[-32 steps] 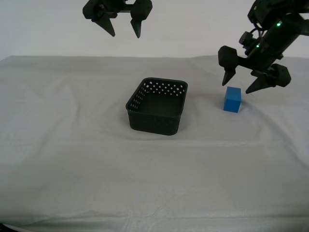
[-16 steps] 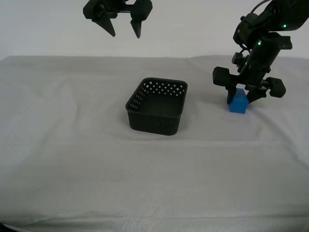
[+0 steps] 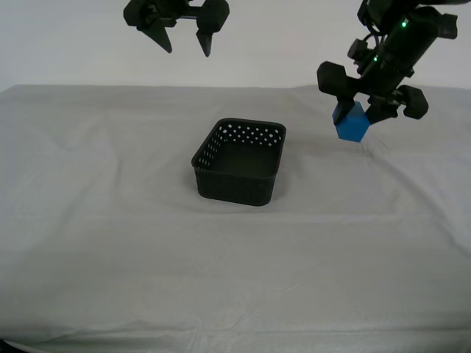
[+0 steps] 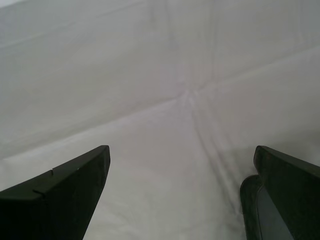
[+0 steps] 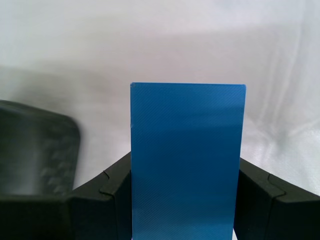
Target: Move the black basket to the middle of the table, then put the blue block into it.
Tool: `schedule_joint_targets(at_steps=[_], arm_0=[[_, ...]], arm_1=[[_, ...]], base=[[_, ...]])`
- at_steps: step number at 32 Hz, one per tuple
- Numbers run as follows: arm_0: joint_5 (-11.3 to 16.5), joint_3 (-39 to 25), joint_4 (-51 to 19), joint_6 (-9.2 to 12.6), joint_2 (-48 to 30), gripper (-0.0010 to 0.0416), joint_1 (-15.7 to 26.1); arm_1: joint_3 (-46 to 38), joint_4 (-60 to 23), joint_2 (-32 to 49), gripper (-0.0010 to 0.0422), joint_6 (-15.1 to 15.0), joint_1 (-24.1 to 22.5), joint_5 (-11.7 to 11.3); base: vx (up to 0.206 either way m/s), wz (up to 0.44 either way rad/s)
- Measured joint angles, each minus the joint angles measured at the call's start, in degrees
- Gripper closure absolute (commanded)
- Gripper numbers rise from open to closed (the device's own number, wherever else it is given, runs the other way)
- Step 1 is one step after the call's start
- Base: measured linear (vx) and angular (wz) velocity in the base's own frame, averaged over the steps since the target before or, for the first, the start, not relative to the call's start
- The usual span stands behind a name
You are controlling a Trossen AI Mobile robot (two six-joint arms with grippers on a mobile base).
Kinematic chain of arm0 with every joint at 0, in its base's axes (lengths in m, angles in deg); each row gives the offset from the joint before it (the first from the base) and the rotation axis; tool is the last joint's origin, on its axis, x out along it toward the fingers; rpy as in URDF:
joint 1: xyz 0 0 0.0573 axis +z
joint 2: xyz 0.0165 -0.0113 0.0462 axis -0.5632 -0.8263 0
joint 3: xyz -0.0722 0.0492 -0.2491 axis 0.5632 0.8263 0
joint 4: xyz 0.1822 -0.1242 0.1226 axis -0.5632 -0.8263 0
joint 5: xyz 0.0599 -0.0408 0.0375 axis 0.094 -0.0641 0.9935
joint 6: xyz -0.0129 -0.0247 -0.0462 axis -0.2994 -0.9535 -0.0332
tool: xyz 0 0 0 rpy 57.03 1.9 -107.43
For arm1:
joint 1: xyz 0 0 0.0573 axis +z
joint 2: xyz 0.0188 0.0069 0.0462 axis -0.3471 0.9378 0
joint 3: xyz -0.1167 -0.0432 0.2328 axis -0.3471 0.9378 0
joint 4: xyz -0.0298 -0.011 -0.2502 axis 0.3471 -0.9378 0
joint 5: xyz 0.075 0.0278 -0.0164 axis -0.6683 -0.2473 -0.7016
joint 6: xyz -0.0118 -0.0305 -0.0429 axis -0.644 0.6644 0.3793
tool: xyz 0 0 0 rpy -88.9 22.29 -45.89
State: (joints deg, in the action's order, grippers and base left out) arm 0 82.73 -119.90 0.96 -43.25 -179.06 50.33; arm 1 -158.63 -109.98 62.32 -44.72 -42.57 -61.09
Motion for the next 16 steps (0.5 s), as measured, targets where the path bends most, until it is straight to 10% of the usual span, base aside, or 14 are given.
schedule_joint_targets(at_steps=[8,16], arm_0=[[7.4,0.0,3.9,-0.5,6.1,0.0407,7.9],[7.3,-1.1,6.2,-0.5,5.6,0.0406,19.2]], arm_1=[[0.0,1.4,0.0,0.0014,-1.8,8.9,-0.9],[0.0,1.3,0.0,0.0014,-2.0,17.9,0.3]], base=[[0.000,0.000],[0.000,0.000]])
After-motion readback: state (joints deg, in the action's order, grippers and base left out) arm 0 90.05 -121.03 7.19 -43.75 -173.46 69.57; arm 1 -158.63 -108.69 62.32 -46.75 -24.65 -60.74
